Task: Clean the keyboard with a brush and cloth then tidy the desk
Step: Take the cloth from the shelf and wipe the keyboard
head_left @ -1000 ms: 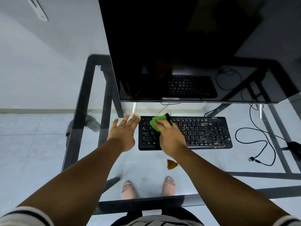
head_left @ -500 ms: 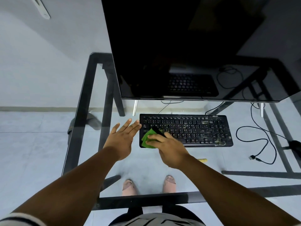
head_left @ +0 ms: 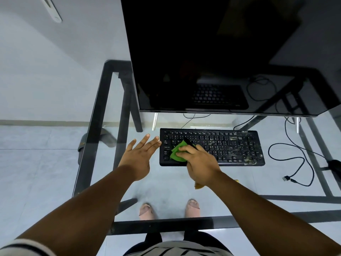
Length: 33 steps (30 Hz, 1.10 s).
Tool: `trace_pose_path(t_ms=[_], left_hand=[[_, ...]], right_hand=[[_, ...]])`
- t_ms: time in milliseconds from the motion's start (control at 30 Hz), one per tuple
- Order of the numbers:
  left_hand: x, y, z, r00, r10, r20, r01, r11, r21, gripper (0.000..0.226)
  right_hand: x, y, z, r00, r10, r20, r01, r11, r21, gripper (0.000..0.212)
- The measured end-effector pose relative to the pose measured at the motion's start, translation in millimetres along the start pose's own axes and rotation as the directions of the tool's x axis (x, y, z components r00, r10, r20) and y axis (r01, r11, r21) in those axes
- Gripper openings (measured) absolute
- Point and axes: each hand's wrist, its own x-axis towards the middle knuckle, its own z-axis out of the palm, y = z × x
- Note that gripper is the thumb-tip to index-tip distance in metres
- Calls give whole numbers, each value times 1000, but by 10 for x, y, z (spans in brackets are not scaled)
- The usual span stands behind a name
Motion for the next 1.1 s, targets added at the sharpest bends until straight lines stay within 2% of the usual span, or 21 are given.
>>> trace_pose_path(t_ms=[133,267,500,667,767,900,967,1033,1100], left_hand=[[8,1,0,1000,-5,0,5,1000,-17,83],[0,15,44,1000,-11,-2,11,1000,-27,79],[2,9,71,1000,-16,-9,15,999,-52,79],[12,-1,67,1000,-19,-20,18,999,-51,79],[19,-9,29,1000,-15,-14,15,999,-47,78],[8,10,29,999,-25,-26,24,997,-71,62],[-9,29,61,998,-37,-50,32,994,-108,58],[-21,60,104,996,-47,-79,37,991,-128,59],[-31,91,144,995,-55,-89,44,992,-121,62]], right_hand=[[109,-226,33,998,62,9,-62,997,51,60],[160,-303,41,999,20,42,-21,1000,20,65],[127,-201,-25,998,50,37,-50,999,19,64],[215,-332,-31,998,-14,60,13,1000,11,68],[88,-105,-56,998,60,21,-60,998,4,61],[-88,53,8,984,163,-77,-160,986,45,52],[-88,-47,49,996,72,-61,-68,996,57,55],[-85,-127,94,996,-83,-25,84,995,53,58],[-132,-84,114,990,-139,-15,140,989,38,55]])
